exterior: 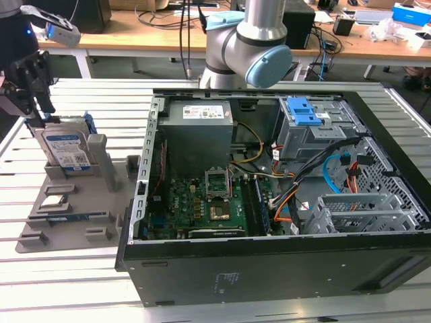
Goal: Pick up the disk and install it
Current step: 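Pick up the disk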
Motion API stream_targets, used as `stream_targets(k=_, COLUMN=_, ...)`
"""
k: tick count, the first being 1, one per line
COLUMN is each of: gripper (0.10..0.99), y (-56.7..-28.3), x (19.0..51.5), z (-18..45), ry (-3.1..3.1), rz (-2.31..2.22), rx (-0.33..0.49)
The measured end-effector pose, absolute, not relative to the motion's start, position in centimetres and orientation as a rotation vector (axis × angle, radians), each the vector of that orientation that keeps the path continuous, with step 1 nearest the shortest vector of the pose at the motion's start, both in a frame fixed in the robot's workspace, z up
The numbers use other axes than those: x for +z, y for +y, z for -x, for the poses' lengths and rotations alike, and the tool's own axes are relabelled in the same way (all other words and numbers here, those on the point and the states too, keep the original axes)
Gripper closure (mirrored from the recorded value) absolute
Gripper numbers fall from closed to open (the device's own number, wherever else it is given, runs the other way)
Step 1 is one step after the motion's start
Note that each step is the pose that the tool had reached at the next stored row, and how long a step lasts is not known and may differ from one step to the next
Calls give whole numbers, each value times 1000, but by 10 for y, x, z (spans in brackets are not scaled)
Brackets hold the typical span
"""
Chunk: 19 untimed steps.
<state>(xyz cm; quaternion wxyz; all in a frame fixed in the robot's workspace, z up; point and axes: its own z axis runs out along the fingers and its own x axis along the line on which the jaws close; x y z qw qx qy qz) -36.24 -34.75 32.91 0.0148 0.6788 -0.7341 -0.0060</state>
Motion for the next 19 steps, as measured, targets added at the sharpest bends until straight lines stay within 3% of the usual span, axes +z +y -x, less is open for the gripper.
stream_targets(k=19, gripper=608, y=-348, x=299, z=362, ry=-2277, rz=-2120, rx=-18)
